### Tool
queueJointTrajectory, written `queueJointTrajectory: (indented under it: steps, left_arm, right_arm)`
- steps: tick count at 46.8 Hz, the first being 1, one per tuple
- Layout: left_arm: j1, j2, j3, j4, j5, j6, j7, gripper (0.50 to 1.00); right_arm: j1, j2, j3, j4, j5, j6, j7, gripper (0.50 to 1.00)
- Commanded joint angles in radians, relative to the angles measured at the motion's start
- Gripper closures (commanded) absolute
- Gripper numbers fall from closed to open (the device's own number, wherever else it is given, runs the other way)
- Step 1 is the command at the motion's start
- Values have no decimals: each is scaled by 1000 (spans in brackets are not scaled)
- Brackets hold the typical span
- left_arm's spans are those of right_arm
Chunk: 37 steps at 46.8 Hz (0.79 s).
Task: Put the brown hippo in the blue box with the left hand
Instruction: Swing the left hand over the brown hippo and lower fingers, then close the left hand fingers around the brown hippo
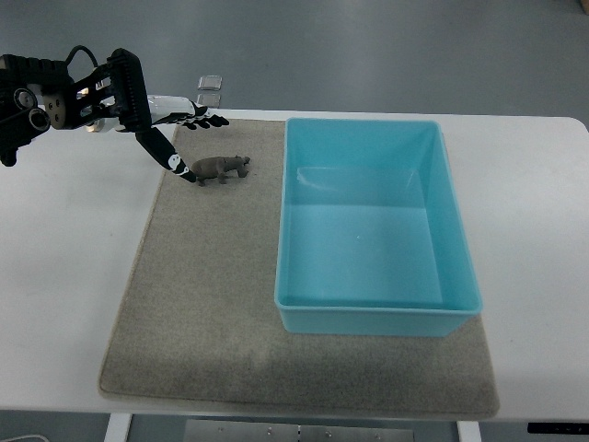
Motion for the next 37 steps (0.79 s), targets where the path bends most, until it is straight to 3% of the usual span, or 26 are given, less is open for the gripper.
queueJointTrajectory:
  steps: [1,17,37]
  left_arm:
    - [9,-8,1,14,30,13,2,506]
    - [31,-85,7,68,52,79,11,506]
    - [32,-132,45,104,82,76,11,506]
  right_arm:
    - [0,0,0,0,0,0,0,564]
    - [0,0,0,0,0,0,0,564]
    - [0,0,0,0,0,0,0,564]
